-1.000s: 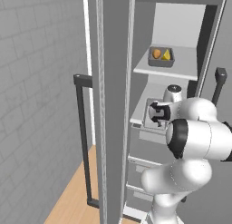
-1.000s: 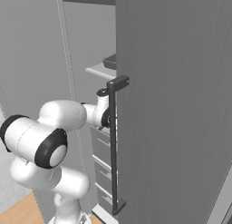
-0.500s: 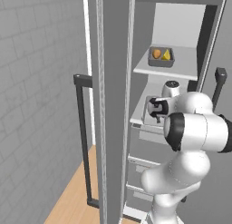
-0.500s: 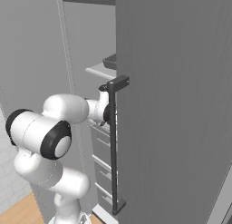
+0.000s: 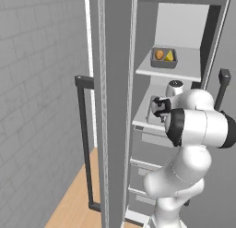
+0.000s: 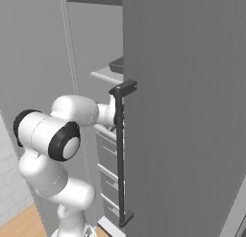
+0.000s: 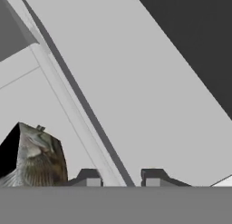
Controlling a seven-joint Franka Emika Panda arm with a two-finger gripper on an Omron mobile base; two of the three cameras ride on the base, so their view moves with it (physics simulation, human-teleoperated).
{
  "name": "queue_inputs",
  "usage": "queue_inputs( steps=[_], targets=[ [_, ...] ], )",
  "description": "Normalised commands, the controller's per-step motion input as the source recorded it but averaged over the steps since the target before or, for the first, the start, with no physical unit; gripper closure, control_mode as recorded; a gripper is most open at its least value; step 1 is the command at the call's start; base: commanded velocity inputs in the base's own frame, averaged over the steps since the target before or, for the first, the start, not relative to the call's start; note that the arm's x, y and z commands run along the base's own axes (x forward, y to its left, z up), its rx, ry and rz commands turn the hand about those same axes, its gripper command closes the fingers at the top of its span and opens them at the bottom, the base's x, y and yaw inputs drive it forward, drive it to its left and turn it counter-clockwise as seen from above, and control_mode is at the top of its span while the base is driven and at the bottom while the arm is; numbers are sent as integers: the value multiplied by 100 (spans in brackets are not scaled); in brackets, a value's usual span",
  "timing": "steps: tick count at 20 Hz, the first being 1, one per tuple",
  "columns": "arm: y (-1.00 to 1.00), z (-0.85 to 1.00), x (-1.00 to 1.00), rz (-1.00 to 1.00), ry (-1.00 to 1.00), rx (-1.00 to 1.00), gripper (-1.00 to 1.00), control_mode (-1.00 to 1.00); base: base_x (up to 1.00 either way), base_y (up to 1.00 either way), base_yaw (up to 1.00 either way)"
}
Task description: Take the meat container that has the fish and place it on the second highest rack of the freezer. Then take the vegetable container that has the potato and lemon wedge and place it on the highest rack of the freezer.
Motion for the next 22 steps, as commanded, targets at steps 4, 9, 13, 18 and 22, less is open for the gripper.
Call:
queue_inputs(
  steps=[4, 9, 13, 18, 22],
  targets=[
    [-3, 0, 8, -6, 0, 0, -100, -100, 0, 0, 0],
    [3, -6, 0, -2, -9, 0, -100, -100, 0, 0, 0],
    [8, -1, -11, 0, -18, 0, -100, -100, 0, 0, 0],
    [21, 0, -18, 0, -19, -1, -100, -100, 0, 0, 0],
    [23, 21, -40, 0, -29, -1, -100, -100, 0, 0, 0]
  ],
)
